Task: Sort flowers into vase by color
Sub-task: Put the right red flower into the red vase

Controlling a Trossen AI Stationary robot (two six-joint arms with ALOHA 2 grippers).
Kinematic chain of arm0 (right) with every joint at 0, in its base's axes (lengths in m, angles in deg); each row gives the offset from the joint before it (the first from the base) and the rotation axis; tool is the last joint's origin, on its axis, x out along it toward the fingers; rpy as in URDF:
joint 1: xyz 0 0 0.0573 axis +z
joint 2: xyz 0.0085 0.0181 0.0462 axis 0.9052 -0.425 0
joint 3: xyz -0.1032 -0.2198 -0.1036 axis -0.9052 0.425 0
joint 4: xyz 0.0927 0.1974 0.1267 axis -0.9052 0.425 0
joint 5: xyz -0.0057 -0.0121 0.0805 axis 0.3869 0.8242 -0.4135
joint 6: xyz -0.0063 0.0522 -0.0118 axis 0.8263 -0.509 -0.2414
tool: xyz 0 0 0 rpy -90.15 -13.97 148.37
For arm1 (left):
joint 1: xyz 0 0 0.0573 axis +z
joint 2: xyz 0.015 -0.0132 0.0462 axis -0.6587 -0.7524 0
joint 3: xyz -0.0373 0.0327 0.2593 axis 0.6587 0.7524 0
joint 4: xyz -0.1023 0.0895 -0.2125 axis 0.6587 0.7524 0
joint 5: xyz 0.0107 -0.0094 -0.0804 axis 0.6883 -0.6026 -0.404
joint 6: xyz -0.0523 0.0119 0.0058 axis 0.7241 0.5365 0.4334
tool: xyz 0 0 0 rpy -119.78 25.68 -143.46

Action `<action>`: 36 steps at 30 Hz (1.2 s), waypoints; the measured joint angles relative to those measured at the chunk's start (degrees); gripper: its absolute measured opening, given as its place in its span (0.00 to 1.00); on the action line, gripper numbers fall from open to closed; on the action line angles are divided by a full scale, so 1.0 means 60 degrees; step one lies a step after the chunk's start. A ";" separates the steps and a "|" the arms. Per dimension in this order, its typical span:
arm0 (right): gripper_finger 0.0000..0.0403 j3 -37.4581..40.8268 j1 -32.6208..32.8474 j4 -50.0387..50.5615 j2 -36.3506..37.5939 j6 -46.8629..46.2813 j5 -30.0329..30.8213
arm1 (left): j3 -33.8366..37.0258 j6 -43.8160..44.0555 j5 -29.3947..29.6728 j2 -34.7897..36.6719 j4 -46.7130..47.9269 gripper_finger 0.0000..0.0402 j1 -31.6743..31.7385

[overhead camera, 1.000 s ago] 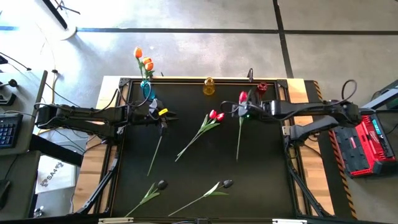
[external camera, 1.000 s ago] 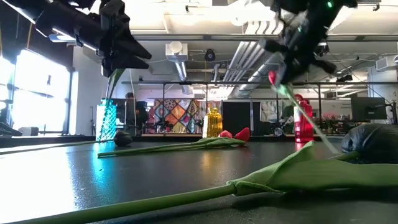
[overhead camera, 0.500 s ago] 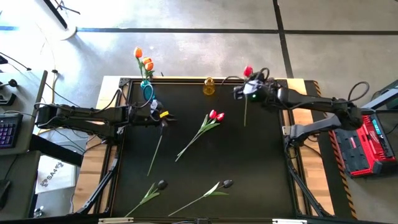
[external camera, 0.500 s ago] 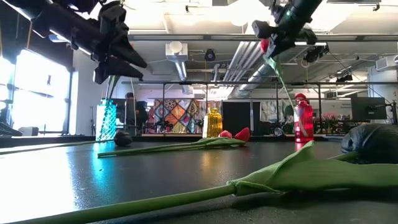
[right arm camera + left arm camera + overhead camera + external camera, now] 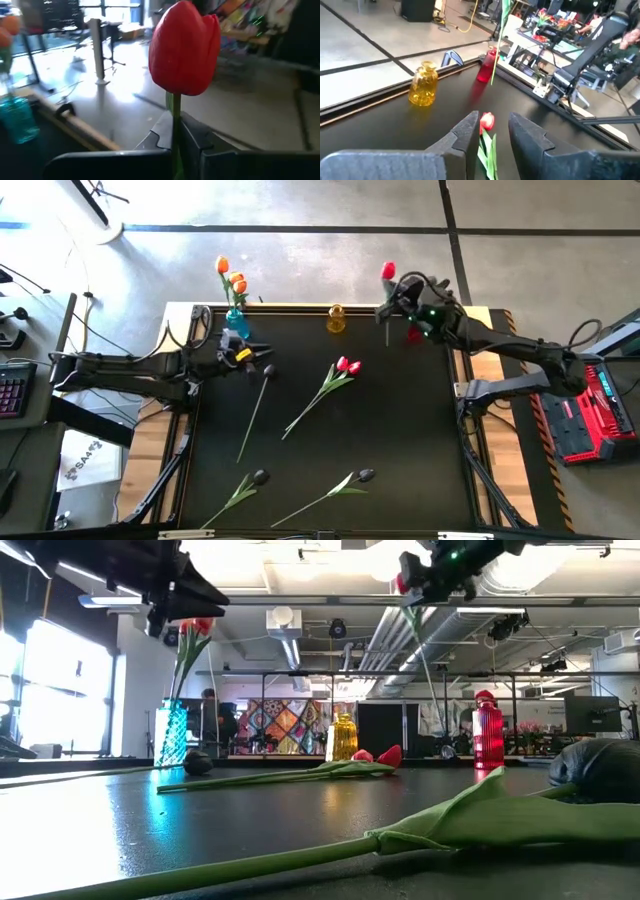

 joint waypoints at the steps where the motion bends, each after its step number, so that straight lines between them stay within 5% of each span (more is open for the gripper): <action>1: 0.00 -0.0002 -0.0067 -0.0091 0.0069 0.0243 0.0130 | 0.0000 -0.0011 0.0010 0.0065 0.0080 0.22 0.0010; 5: 0.00 -0.0002 -0.0441 -0.0540 0.0394 0.1110 0.1004 | 0.0000 -0.0148 0.0006 0.0083 0.0094 0.20 0.0007; 22: 0.00 -0.0002 -0.1978 -0.0316 0.2124 0.1640 0.1486 | 0.0000 -0.0353 0.0123 0.0087 0.0088 0.20 0.0032; 36: 0.00 0.0002 -0.2009 0.1206 0.2157 0.0693 0.1576 | 0.0000 -0.0320 0.0145 0.0087 0.0088 0.20 0.0032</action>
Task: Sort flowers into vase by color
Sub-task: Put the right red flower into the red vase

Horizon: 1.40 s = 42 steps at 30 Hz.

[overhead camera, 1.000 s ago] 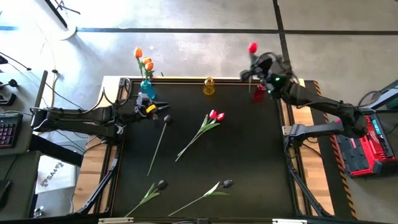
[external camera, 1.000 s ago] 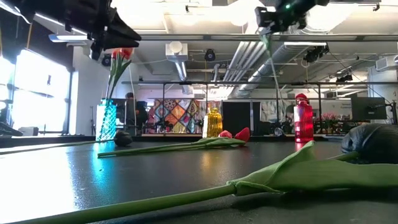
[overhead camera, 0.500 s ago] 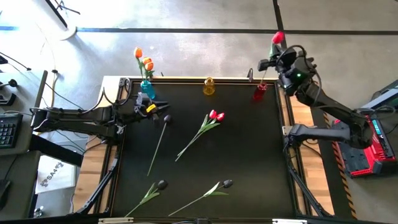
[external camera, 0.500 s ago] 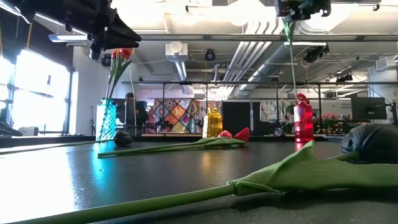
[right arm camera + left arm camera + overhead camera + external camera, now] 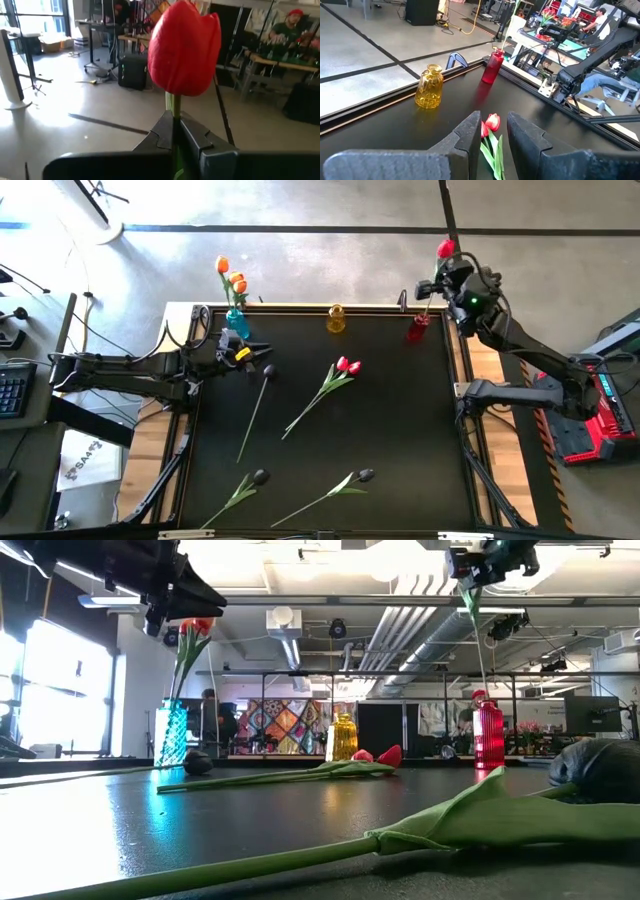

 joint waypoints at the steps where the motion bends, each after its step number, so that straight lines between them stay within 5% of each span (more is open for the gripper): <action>1: 0.00 0.0000 0.0000 0.0119 -0.0036 -0.0127 0.0022 | 0.0000 0.0003 0.0000 0.0000 0.0000 0.20 0.0000; 14: 0.02 -0.0003 -0.0044 0.2721 -0.0337 -0.2667 0.0239 | 0.0000 0.0177 -0.0004 0.0000 0.0079 0.20 0.0000; 28: 0.47 -0.0444 0.0086 0.3592 0.0014 -0.3674 -0.0250 | 0.0000 0.1223 -0.1022 -0.0007 0.1282 0.37 -0.0049; 37: 0.49 -0.1362 0.0153 0.4540 0.0162 -0.3829 -0.0487 | -0.0004 0.1985 -0.1202 -0.0007 0.2101 0.37 -0.0635; 42: 0.49 -0.1354 0.0093 0.5963 -0.0114 -0.4761 -0.1691 | -0.0004 0.2080 -0.1178 -0.0007 0.2128 0.37 -0.0846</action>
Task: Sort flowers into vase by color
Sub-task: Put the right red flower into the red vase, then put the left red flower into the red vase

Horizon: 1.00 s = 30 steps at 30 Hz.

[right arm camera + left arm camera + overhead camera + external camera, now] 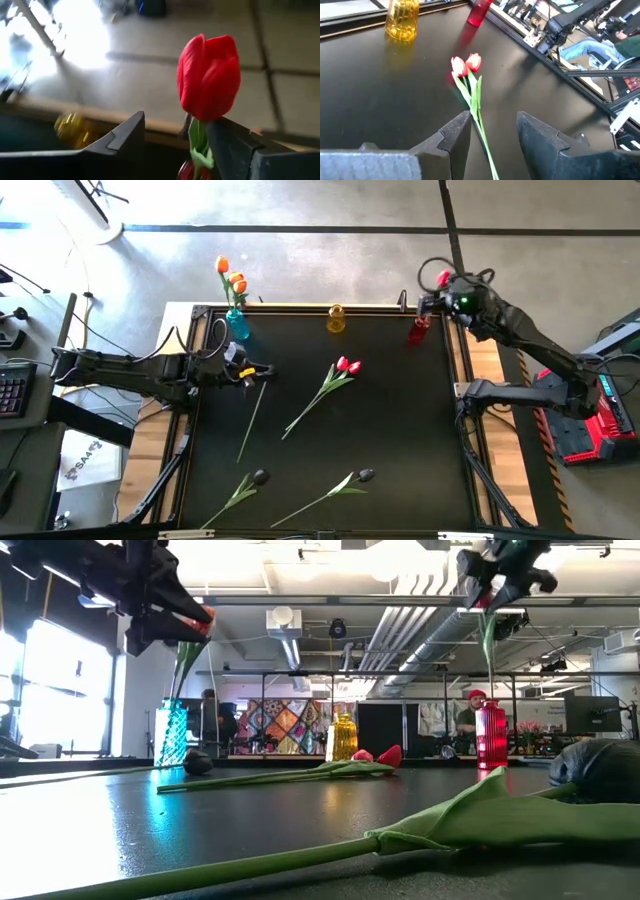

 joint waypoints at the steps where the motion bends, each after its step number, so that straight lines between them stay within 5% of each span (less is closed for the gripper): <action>1: 0.49 0.0003 -0.0076 0.0230 -0.0063 -0.0109 -0.0431 | 0.0000 0.0014 -0.0039 0.0000 0.0049 0.37 -0.0010; 7: 0.49 0.0010 -0.0784 0.1219 -0.0300 -0.0823 -0.2775 | 0.0000 0.0180 -0.1031 0.0000 0.0371 0.37 0.0030; 20: 0.49 0.0010 -0.0389 0.1949 0.0171 -0.2219 -0.3253 | 0.0000 0.1123 -0.0872 -0.0305 0.1191 0.37 -0.0254; 30: 0.49 0.0010 0.0139 0.2003 0.0643 -0.2683 -0.3646 | 0.0000 0.1319 -0.1001 -0.1861 -0.0197 0.37 -0.0622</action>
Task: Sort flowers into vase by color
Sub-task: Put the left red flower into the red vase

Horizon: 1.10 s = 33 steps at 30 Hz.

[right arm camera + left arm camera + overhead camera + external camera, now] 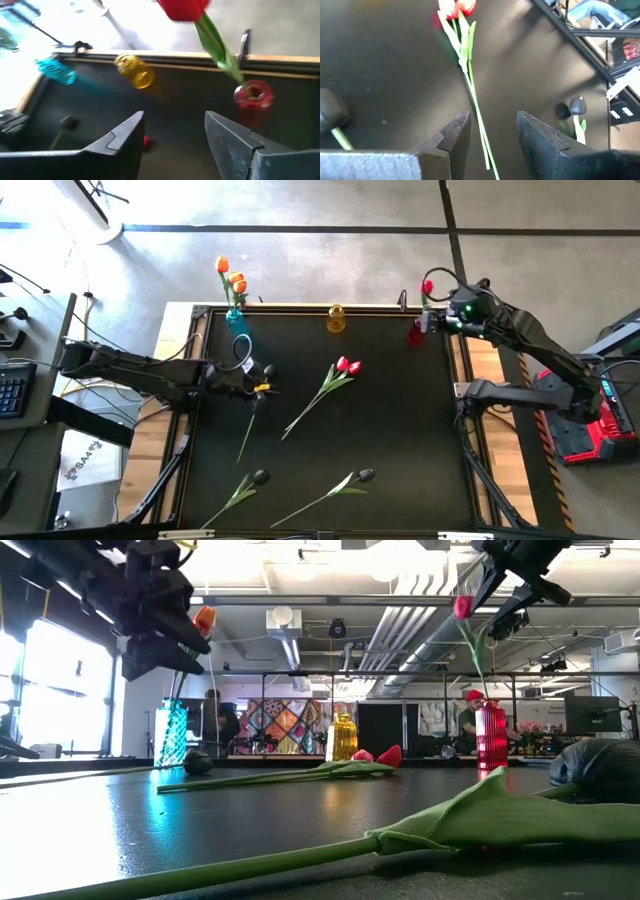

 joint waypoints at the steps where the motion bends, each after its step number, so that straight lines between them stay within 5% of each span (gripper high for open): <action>1: 0.49 0.0000 0.0068 -0.0003 0.0088 -0.0060 -0.0142 | 0.0000 0.0003 -0.0001 -0.0242 -0.0290 0.37 -0.0028; 13: 0.49 0.0000 0.1872 0.0133 0.0573 -0.0949 -0.2262 | 0.0000 0.0869 -0.0019 -0.3157 -0.2842 0.37 -0.0628; 21: 0.49 0.0000 0.4532 0.0789 -0.0008 -0.1959 -0.0675 | -0.0090 0.0923 0.0594 -0.5081 -0.4735 0.33 -0.0736; 33: 0.49 0.0000 0.6922 0.0919 -0.1672 -0.3049 0.0498 | -0.2255 -0.0567 0.1706 -0.7133 -0.3184 0.29 -0.0636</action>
